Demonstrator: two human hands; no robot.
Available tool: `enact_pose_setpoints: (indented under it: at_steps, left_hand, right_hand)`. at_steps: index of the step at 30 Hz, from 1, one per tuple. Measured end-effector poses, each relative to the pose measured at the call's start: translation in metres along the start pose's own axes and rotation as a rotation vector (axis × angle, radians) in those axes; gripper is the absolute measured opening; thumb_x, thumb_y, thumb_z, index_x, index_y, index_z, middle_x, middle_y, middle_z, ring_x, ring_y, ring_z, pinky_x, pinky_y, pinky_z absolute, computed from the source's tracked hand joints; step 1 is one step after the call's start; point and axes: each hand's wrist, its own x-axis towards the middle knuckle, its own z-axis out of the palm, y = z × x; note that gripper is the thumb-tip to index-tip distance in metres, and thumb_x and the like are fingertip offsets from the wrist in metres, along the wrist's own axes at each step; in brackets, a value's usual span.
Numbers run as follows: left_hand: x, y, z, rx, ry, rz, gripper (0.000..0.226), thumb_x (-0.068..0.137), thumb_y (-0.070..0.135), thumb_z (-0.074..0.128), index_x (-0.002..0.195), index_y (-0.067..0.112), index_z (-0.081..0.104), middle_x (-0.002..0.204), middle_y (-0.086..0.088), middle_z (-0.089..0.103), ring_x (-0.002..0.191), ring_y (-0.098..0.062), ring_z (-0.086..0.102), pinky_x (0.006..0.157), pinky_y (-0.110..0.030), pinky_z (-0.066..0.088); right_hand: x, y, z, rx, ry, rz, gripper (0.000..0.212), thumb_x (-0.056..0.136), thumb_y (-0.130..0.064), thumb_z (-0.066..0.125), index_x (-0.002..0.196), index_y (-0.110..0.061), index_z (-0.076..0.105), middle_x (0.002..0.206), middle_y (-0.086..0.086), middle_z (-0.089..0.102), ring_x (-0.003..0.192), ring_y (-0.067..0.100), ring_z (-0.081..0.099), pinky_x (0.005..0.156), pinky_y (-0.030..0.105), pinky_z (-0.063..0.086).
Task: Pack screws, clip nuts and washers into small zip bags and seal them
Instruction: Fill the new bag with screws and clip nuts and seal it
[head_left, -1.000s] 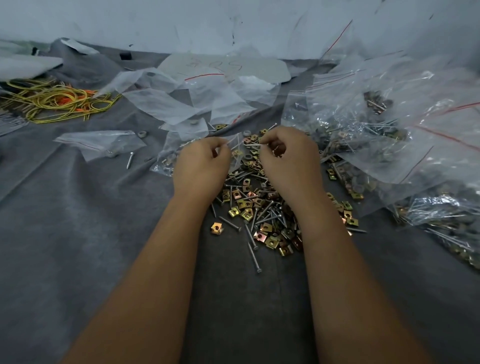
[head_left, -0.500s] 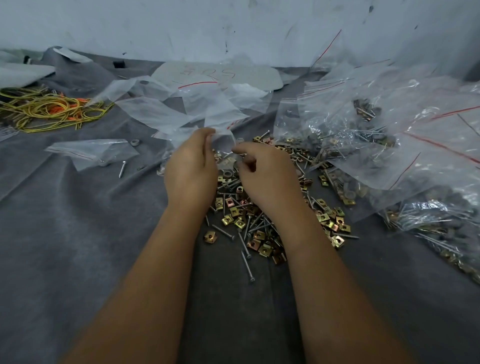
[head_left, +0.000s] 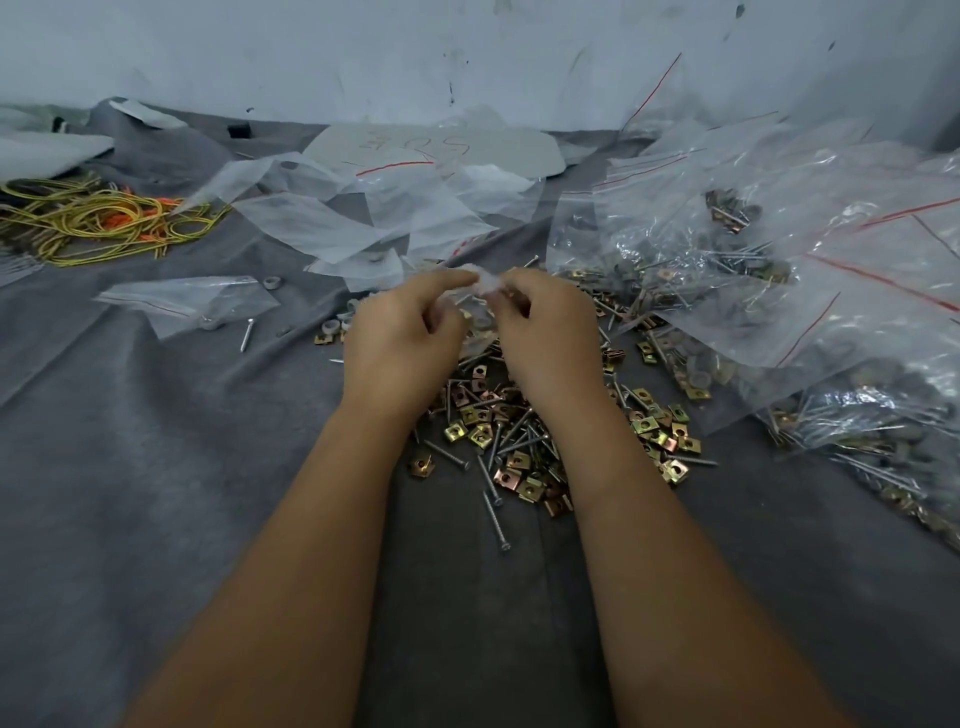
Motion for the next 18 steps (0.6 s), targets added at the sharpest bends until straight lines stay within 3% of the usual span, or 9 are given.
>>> enact_pose_setpoints:
  at_steps: [4, 7, 9, 11, 13, 16, 18]
  left_hand:
    - [0.002, 0.006, -0.002, -0.243, 0.264, -0.122, 0.035, 0.085, 0.004, 0.048, 0.085, 0.030, 0.072, 0.044, 0.015, 0.048, 0.040, -0.003, 0.035, 0.042, -0.014, 0.026]
    - [0.010, 0.007, -0.011, -0.289, 0.532, -0.169, 0.033, 0.086, 0.003, 0.048, 0.083, 0.026, 0.071, 0.048, 0.017, 0.049, 0.043, -0.001, 0.037, 0.046, -0.014, 0.026]
    - [0.014, 0.002, -0.019, -0.285, 0.674, -0.172, 0.031, 0.088, 0.005, 0.048, 0.087, 0.027, 0.070, 0.052, 0.015, 0.045, 0.046, -0.001, 0.036, 0.048, -0.015, 0.028]
    - [0.013, -0.001, -0.022, -0.240, 0.626, -0.176, 0.027, 0.091, 0.009, 0.050, 0.093, 0.028, 0.069, 0.054, 0.013, 0.043, 0.047, -0.001, 0.036, 0.050, -0.018, 0.031]
    - [0.009, -0.004, -0.017, -0.129, 0.420, -0.220, 0.023, 0.093, 0.018, 0.052, 0.101, 0.029, 0.070, 0.056, 0.011, 0.049, 0.047, -0.002, 0.040, 0.051, -0.023, 0.035]
    - [0.007, -0.008, -0.007, -0.024, 0.194, -0.246, 0.027, 0.094, 0.026, 0.051, 0.116, 0.028, 0.067, 0.060, 0.007, 0.056, 0.050, -0.008, 0.047, 0.057, -0.030, 0.044]
    - [0.008, -0.009, -0.005, -0.045, 0.162, -0.276, 0.032, 0.093, 0.028, 0.052, 0.122, 0.026, 0.064, 0.056, 0.007, 0.054, 0.047, -0.003, 0.045, 0.057, -0.028, 0.041]
  right_hand:
    - [-0.001, -0.006, 0.001, 0.009, -0.101, -0.060, 0.016, 0.092, -0.019, 0.064, 0.104, -0.021, 0.074, 0.084, -0.010, 0.066, 0.074, 0.008, 0.060, 0.070, 0.028, 0.050]
    - [-0.003, -0.010, -0.001, 0.172, -0.107, -0.028, 0.023, 0.098, -0.027, 0.054, 0.115, -0.026, 0.070, 0.097, -0.017, 0.067, 0.088, -0.003, 0.061, 0.074, 0.015, 0.048]
    - [-0.002, -0.006, -0.007, 0.161, -0.069, 0.065, 0.026, 0.099, -0.032, 0.049, 0.118, -0.027, 0.066, 0.102, -0.015, 0.066, 0.093, -0.001, 0.059, 0.078, 0.022, 0.048]
    - [-0.001, 0.000, -0.014, 0.024, -0.084, 0.110, 0.024, 0.097, -0.029, 0.052, 0.117, -0.027, 0.067, 0.103, -0.011, 0.064, 0.093, 0.005, 0.058, 0.081, 0.031, 0.050]
    - [0.000, 0.002, -0.017, -0.112, -0.215, 0.110, 0.028, 0.090, -0.023, 0.059, 0.116, -0.028, 0.068, 0.112, -0.006, 0.063, 0.100, 0.012, 0.057, 0.089, 0.037, 0.050]
    - [-0.001, 0.000, -0.015, -0.346, -0.438, 0.037, 0.039, 0.082, -0.027, 0.065, 0.121, -0.035, 0.065, 0.126, 0.000, 0.052, 0.121, 0.023, 0.041, 0.101, 0.041, 0.038]
    - [-0.001, -0.001, -0.013, -0.418, -0.409, -0.016, 0.035, 0.084, -0.030, 0.067, 0.118, -0.037, 0.067, 0.122, 0.000, 0.051, 0.119, 0.025, 0.040, 0.100, 0.041, 0.037]
